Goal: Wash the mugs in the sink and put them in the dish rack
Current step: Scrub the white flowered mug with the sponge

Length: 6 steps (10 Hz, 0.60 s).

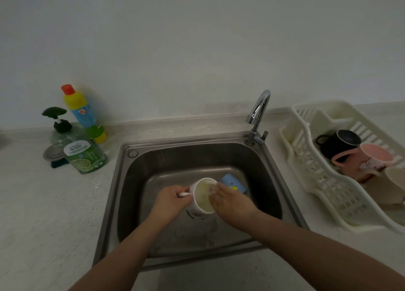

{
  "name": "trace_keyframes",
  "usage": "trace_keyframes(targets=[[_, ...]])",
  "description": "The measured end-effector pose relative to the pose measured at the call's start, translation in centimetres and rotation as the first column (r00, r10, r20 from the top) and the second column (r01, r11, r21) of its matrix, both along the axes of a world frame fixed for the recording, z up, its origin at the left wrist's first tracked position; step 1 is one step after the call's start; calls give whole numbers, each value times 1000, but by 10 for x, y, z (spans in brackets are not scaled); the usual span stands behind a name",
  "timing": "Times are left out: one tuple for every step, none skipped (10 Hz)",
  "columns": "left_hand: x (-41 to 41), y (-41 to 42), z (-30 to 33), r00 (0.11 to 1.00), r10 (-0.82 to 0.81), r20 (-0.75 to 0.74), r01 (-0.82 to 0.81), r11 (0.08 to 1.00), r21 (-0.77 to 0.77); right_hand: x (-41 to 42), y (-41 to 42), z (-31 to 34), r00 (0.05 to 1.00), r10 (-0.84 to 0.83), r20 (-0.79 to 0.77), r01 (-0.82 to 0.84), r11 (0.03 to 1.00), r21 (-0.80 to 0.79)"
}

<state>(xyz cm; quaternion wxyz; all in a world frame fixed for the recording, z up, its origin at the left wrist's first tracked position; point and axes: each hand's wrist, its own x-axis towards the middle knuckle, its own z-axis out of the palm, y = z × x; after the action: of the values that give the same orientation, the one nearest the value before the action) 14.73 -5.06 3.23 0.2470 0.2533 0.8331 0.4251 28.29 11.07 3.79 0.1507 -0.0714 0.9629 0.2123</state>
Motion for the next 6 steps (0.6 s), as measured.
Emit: trace_keyframes(targets=[[4, 7, 0, 996, 85, 21, -86, 996, 27, -7, -28, 3, 961, -273, 49, 276, 917, -290], [6, 5, -6, 992, 106, 74, -107, 994, 6, -20, -52, 16, 653, -664, 364, 552, 87, -829], [5, -2, -8, 982, 97, 160, -108, 992, 63, -35, -49, 26, 362, -489, 794, 80, -832, -549], [2, -3, 1, 986, 40, 160, -63, 988, 140, -35, -45, 20, 455, -387, 802, -34, -908, -418], [-3, -4, 9, 994, -51, 92, 39, 991, 124, -20, -34, 15, 747, -526, 406, 437, -71, -896], [-7, -8, 4, 996, -90, 12, 90, 996, 12, -4, -15, 14, 994, -76, 82, 96, 957, -273]])
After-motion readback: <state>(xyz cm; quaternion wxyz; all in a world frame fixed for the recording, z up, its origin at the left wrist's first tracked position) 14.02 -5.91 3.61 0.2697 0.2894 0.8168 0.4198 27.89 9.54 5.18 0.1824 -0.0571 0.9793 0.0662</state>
